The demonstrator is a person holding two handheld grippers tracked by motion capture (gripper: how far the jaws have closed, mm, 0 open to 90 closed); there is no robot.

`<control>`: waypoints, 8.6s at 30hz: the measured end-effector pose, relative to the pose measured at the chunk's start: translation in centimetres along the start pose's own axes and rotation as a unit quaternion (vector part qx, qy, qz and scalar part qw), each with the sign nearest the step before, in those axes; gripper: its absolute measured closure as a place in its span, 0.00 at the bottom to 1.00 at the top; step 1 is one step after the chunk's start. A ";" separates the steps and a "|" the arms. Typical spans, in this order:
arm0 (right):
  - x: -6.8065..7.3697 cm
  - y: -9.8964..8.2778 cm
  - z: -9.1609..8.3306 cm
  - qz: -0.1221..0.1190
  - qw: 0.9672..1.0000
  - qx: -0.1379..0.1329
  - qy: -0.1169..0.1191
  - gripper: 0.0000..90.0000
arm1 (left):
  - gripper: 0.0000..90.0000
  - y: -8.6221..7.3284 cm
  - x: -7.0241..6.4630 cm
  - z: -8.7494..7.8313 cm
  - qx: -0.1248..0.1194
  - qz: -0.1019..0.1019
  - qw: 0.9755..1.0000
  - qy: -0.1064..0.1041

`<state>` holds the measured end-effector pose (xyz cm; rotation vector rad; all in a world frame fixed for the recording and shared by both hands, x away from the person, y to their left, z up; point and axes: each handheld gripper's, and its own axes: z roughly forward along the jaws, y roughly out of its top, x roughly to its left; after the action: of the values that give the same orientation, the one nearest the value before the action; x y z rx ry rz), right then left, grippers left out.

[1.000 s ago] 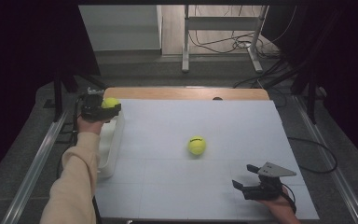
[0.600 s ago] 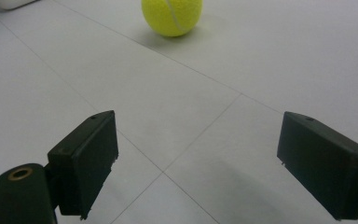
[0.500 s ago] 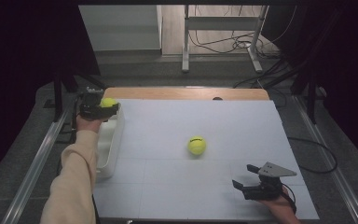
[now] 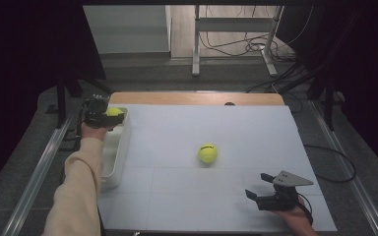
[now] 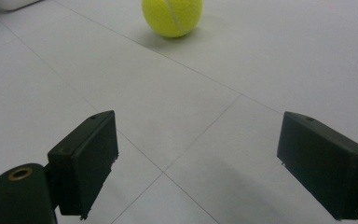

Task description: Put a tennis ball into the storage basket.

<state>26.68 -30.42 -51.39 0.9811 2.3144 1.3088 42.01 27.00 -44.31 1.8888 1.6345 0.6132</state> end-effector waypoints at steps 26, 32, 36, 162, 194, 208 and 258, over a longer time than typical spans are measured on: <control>0.0 0.0 0.0 0.000 1.000 -0.001 0.003 0.14 | 0.18 0.4 -0.6 -0.9 -0.028 -0.015 0.999 -0.005; 0.0 0.0 0.0 0.001 1.000 -0.003 0.004 0.14 | 0.16 0.4 -1.2 -1.6 -0.033 -0.004 0.999 -0.031; 0.0 0.0 0.0 0.001 1.000 -0.003 0.004 0.14 | 0.16 0.3 -1.6 -2.3 -0.042 0.000 0.998 -0.046; -0.3 0.1 -0.2 0.006 1.000 -0.012 -0.006 0.15 | 0.14 -2.5 -20.5 -2.0 -0.074 0.147 0.938 -0.306; -0.3 0.0 -0.3 0.003 1.000 -0.011 -0.006 0.14 | 0.11 -2.9 -24.0 3.0 -0.015 0.163 0.934 -0.316; -0.3 0.0 -0.2 0.001 1.000 -0.010 -0.006 0.15 | 0.09 -3.1 -24.8 5.0 0.007 0.163 0.936 -0.313; -0.4 0.0 -0.5 0.002 1.000 -0.017 -0.021 0.15 | 0.30 -3.4 -23.9 4.1 -0.026 0.148 0.931 -0.334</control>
<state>26.69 -30.96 -51.13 0.9939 2.2541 1.3120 38.65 3.18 -49.14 2.0164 0.8986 0.0877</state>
